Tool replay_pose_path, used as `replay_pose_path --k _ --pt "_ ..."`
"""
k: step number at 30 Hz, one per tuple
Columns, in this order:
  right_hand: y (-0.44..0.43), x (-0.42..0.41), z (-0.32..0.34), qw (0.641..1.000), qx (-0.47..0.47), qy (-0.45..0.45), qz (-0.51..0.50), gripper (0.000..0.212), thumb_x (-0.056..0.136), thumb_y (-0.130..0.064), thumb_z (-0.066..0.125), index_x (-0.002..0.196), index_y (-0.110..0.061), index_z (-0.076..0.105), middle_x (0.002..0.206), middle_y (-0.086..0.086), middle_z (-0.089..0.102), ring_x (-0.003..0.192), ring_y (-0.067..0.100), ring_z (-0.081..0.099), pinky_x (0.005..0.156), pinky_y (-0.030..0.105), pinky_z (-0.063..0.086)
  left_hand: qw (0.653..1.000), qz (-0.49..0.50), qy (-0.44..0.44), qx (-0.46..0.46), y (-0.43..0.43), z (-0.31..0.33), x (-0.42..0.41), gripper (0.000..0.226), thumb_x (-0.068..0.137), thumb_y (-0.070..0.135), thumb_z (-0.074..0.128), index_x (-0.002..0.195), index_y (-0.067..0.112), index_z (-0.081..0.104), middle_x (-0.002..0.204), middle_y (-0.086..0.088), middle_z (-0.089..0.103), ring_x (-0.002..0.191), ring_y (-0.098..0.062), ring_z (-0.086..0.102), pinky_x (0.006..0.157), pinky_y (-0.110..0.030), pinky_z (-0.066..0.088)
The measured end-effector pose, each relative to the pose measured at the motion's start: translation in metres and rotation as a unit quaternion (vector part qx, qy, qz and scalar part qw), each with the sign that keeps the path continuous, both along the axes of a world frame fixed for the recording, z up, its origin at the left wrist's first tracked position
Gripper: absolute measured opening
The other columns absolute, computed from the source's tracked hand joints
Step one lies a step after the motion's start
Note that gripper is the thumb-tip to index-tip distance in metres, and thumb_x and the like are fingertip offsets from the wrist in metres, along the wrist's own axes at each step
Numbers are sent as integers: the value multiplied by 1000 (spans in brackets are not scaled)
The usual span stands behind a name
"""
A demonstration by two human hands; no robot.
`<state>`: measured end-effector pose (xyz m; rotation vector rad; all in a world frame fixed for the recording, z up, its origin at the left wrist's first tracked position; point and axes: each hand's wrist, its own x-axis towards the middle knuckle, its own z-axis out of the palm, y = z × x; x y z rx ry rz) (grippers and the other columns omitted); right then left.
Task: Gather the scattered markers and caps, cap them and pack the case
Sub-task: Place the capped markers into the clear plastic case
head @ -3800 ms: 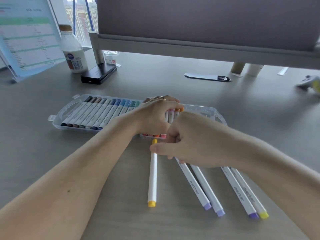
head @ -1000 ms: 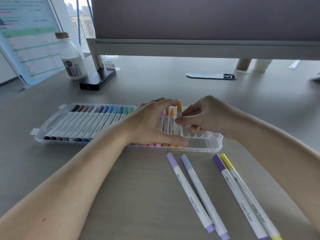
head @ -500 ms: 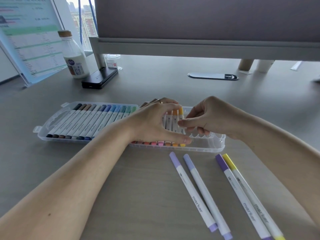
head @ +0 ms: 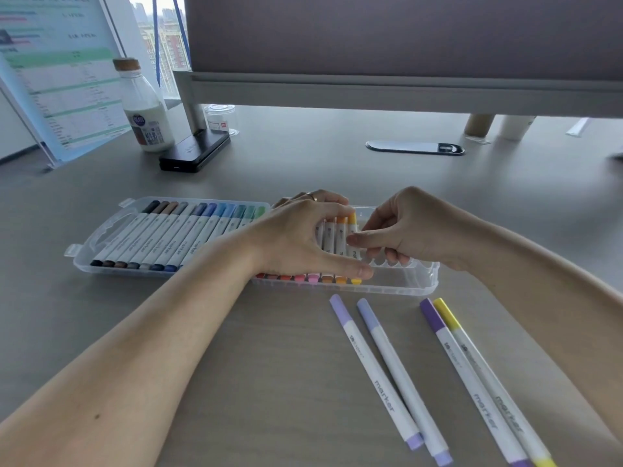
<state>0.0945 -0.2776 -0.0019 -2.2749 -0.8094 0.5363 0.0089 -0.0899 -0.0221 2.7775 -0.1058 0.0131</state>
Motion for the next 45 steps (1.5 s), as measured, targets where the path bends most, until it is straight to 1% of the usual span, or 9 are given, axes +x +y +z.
replay_pose_path --k 7,16,19,28,33,37,39,42,45 --pt "0 -1 0 1000 3 -6 -4 35 80 -46 81 77 -11 80 70 7 77 54 13 60 64 34 52 1000 1 0 7 0 0 0 117 54 97 53 154 36 43 160 20 32 143 -7 34 114 -35 32" --pt "0 -1 -1 1000 8 -11 -1 32 81 -42 81 79 -11 79 69 5 76 49 6 61 51 18 48 1000 -1 -3 15 0 -1 0 118 54 98 52 154 36 43 160 19 33 142 -7 35 115 -36 32" --pt "0 -1 -1 1000 6 -12 -3 31 82 -42 81 79 -11 79 68 3 76 49 5 60 49 16 47 1000 -1 -2 14 1 -2 1 118 54 97 52 154 36 42 160 18 33 143 -7 35 112 -34 31" --pt "1 -1 -2 1000 4 -15 -4 30 82 -42 81 79 -12 79 69 3 76 51 6 61 53 20 50 1000 -8 -13 15 2 -3 2 115 56 96 53 153 35 43 160 17 34 141 -7 37 110 -32 31" --pt "1 -2 -2 1000 6 -18 -5 29 83 -40 81 80 -11 78 69 4 76 52 8 62 53 21 51 1000 -5 -18 14 1 -4 2 111 57 97 52 149 36 44 156 18 39 134 -6 42 109 -35 36" --pt "-2 -8 2 998 1 -57 8 30 87 -42 78 81 -12 77 68 2 76 55 11 66 64 31 58 999 -3 -11 35 -2 -3 2 104 60 96 56 144 38 42 151 18 43 132 -8 43 107 -35 35" --pt "-5 -13 5 998 19 -60 3 29 88 -41 77 83 -12 76 67 -1 76 54 10 68 58 26 56 999 -1 -10 31 -4 -1 1 101 63 93 63 144 37 41 148 18 45 130 -7 43 104 -34 34" --pt "-12 -19 14 997 27 -70 -4 28 89 -39 76 84 -12 74 66 -1 76 55 11 69 55 23 53 999 1 -15 32 -5 -1 0 100 62 93 60 143 38 41 144 17 48 127 -8 47 104 -34 37" --pt "-25 -25 24 995 -36 -94 15 32 91 -40 72 80 -10 76 67 1 76 60 15 71 67 30 58 999 0 -4 41 -6 0 -1 104 63 95 59 148 40 34 145 16 46 128 -9 44 104 -33 34"
